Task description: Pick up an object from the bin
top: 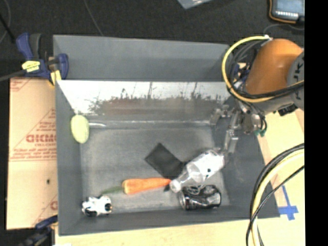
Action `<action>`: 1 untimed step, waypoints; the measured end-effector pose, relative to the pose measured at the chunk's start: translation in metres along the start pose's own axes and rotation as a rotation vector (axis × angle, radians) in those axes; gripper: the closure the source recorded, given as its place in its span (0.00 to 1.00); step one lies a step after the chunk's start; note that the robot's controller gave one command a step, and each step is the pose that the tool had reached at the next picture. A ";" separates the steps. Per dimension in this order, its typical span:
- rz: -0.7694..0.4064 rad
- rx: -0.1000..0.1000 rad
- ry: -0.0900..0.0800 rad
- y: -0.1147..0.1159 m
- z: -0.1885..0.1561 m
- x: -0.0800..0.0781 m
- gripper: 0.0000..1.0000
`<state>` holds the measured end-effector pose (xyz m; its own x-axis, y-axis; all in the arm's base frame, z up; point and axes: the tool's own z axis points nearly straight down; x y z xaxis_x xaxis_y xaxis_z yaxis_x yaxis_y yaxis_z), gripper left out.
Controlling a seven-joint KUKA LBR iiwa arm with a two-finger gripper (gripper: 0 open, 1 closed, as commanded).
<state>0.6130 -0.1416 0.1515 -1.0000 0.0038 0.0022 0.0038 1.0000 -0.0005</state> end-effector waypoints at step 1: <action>-0.034 0.002 -0.005 0.003 -0.013 -0.003 0.00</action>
Offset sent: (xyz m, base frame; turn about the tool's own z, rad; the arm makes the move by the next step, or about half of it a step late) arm -0.0434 -0.0210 -0.0681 -0.3617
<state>0.6163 -0.1388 0.1641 -0.9995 -0.0302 -0.0031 -0.0301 0.9995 -0.0021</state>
